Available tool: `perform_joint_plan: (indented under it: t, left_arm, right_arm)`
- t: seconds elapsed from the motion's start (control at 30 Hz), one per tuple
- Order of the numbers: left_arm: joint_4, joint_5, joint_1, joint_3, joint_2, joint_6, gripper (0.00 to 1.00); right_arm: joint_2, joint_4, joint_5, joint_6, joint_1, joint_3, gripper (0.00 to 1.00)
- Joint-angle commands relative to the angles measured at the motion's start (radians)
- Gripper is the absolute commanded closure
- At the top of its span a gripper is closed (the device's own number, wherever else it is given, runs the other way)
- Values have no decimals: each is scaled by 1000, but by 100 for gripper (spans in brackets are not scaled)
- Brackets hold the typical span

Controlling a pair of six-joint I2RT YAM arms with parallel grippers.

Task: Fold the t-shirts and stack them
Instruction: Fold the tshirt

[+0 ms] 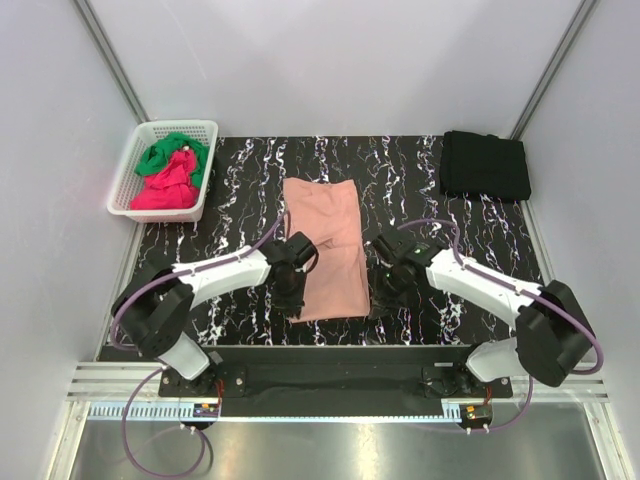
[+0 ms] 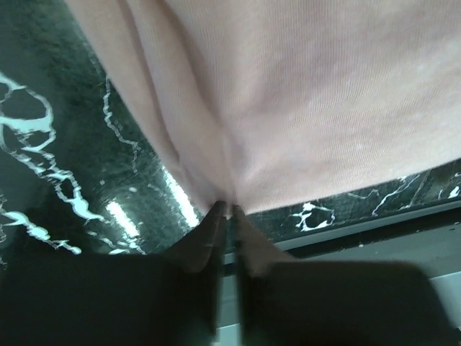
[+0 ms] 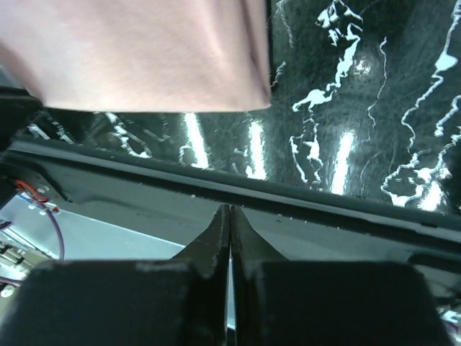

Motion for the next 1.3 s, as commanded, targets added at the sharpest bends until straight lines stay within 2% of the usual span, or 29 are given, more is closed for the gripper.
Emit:
perform_joint_plan:
  t: [0.0, 0.03, 0.07, 0.1, 0.13, 0.17, 0.2, 0.27, 0.3, 0.33, 0.37, 0.4, 0.47, 0.57, 0.67, 0.77, 0.8, 1.03, 1.2, 1.27]
  left_arm:
    - [-42, -54, -2, 83, -87, -6, 72]
    - [-59, -81, -2, 108, -104, -5, 67]
    - [-82, -92, 0, 132, -132, -2, 55]
    - [-90, -102, 1, 170, -145, -2, 50]
    - [-99, -97, 4, 181, -155, -6, 46]
    - [-101, -74, 17, 181, -162, -11, 46]
    - [-96, -35, 24, 160, -184, -34, 46]
    - [-60, -11, 34, 73, -228, -86, 43]
    - [-32, 9, 34, 32, -304, -109, 42]
    - [18, 19, 40, -10, -360, -133, 40]
    - [40, 32, 47, -86, -409, -160, 39]
    - [54, 55, 60, -119, -510, -196, 39]
    - [97, 85, 90, -203, -596, -227, 38]
    - [122, 130, 116, -272, -713, -247, 39]
    - [122, 125, 120, -294, -741, -249, 39]
    - [145, 136, 136, -320, -704, -246, 38]
    - [160, 156, 142, -329, -692, -247, 38]
    - [321, 249, 236, -466, -709, -296, 37]
    - [241, 217, 247, -434, -741, -240, 37]
    - [203, 214, 248, -385, -726, -203, 37]
  right_arm:
    - [-52, -56, 53, -6, 6, 121, 92]
    - [-53, -79, 70, -18, 6, 159, 86]
    - [-53, -101, 87, -29, 8, 230, 79]
    - [-55, -115, 114, -50, 6, 250, 60]
    - [-52, -109, 120, -58, 6, 255, 50]
    - [-47, -99, 117, -63, 3, 246, 53]
    - [-29, -92, 90, -89, 2, 237, 60]
    - [-65, -2, 18, -86, 0, 150, 53]
    - [-102, 32, 16, -68, 0, 109, 49]
    - [-145, 55, 28, -52, -1, 50, 58]
    - [-246, 90, 56, -40, -3, 25, 61]
    - [-297, 109, 62, -18, -14, 2, 60]
    - [-409, 155, 50, 11, -35, -70, 48]
    - [-481, 263, -33, 55, -60, -183, 53]
    - [-491, 301, -28, 84, -58, -239, 53]
    - [-451, 332, -30, 85, -60, -256, 50]
    - [-439, 336, -30, 80, -58, -258, 47]
    - [-467, 390, 19, 117, -69, -352, 46]
    - [-552, 395, 16, 134, -70, -392, 47]
    - [-549, 376, 9, 120, -75, -356, 49]
